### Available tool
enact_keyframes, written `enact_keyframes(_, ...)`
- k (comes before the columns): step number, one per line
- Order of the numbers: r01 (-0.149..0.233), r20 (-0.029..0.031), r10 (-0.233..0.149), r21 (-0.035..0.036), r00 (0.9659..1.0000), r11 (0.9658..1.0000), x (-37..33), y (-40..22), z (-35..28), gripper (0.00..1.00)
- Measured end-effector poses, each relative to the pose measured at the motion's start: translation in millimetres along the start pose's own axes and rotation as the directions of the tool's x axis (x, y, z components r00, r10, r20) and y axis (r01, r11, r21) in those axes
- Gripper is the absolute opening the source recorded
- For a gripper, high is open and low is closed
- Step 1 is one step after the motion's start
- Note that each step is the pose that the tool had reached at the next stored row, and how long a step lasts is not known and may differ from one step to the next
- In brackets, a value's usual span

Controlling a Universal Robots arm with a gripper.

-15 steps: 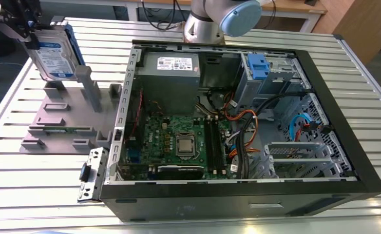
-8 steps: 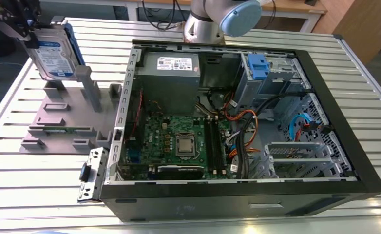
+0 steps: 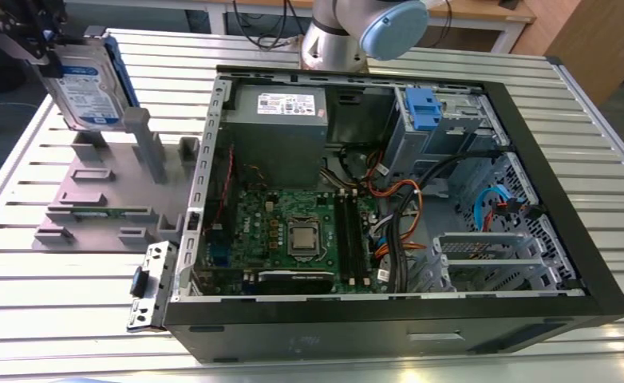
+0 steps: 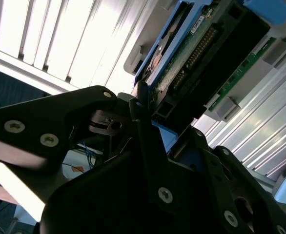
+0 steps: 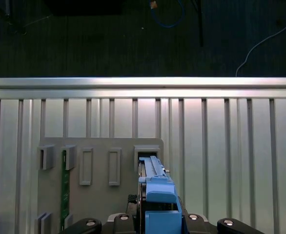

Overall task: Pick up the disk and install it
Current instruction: 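Pick up the disk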

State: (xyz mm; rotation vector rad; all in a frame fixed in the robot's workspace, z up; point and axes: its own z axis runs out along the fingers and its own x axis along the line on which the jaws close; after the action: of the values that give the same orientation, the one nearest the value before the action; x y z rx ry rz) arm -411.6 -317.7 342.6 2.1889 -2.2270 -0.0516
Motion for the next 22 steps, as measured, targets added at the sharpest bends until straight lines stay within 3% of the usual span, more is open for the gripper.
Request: enact_keyframes(22,0.000,0.0000,0.000,0.0000,1.0000,1.0000,-0.1,0.4,-9.8,0.37)
